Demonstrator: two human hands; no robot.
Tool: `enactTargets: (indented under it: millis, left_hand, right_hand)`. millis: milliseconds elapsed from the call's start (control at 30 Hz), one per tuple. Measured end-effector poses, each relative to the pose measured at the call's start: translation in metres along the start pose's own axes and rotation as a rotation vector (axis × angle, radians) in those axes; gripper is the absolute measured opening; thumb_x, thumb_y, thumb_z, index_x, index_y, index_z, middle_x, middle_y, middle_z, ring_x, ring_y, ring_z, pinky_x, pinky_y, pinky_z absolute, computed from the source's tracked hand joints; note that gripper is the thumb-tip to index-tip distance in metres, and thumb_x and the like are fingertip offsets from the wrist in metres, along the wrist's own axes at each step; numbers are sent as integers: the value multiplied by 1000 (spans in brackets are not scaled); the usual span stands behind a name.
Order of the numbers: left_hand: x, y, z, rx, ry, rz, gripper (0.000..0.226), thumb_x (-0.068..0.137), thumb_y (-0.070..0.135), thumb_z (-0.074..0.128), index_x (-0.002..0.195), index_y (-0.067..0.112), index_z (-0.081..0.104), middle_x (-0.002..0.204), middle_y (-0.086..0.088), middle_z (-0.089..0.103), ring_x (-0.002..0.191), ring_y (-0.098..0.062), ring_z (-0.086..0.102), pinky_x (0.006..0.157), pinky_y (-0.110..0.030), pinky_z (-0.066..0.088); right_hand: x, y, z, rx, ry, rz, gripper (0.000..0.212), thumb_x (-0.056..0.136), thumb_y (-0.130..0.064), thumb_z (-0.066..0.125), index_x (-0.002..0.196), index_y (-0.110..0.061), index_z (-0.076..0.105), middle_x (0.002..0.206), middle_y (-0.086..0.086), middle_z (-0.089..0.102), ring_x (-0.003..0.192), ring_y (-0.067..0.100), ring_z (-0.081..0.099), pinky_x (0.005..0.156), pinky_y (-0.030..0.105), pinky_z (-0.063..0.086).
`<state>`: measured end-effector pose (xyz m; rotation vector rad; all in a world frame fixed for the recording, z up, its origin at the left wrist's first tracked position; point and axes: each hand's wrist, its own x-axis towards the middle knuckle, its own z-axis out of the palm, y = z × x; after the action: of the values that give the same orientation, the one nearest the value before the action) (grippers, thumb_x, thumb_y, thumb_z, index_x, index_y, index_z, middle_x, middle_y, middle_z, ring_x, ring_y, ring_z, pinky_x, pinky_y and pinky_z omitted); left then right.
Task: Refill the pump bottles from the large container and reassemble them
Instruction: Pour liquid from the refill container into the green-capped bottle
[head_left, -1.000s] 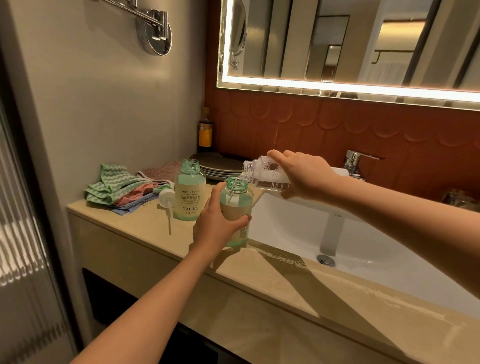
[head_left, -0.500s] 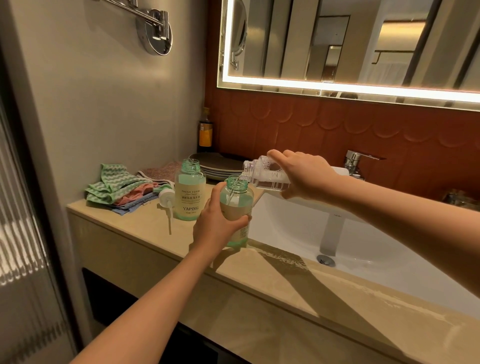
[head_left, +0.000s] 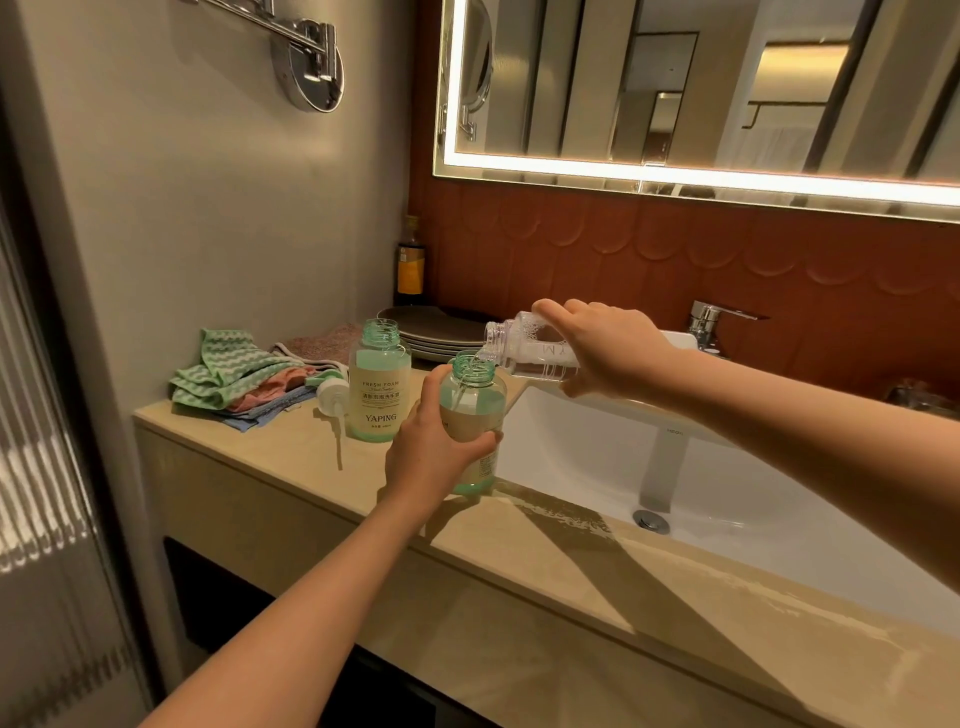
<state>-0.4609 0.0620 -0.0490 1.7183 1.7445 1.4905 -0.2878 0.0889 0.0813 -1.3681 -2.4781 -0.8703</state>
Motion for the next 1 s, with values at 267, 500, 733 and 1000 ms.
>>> enactTargets:
  millis: [267,500,733,1000]
  left_hand:
    - [0,0,0,-5,-1,-2,84,71,36,75,137,37,24,131,1,51,113,-23,52,79,-45,55]
    - [0,0,0,-7,-3,-2,84,71,36,75,137,37,24,132,1,50,114,-23,52,79,-45,55]
    - [0,0,0,-11,-6,-3,84,71,35,76,137,37,24,132,1,49,114,-24,51,80,-45,55]
    - [-1,1,-1,-3,1,-4,84,72,35,75,138,36,24,133,1,49,114,-24,52,78,-43,55]
  right_hand:
    - [0,0,-2,-9,3,-1,83,73,-31,77,138,-22,27,111,6,56,90,21,55,60,31,46]
    - [-1,0,-5,1,-6,-7,84,73,-29,77,139,-22,27,109,7,56,86,20,52,58,30,44]
    - [-1,-1,-5,1,-3,-9,81,74,-28,76,138,-22,28,109,6,56,81,17,45,56,28,38]
    - [0,0,-4,-19,0,-11,83,73,-31,76,139,-22,26,112,6,55,93,22,54,58,29,41]
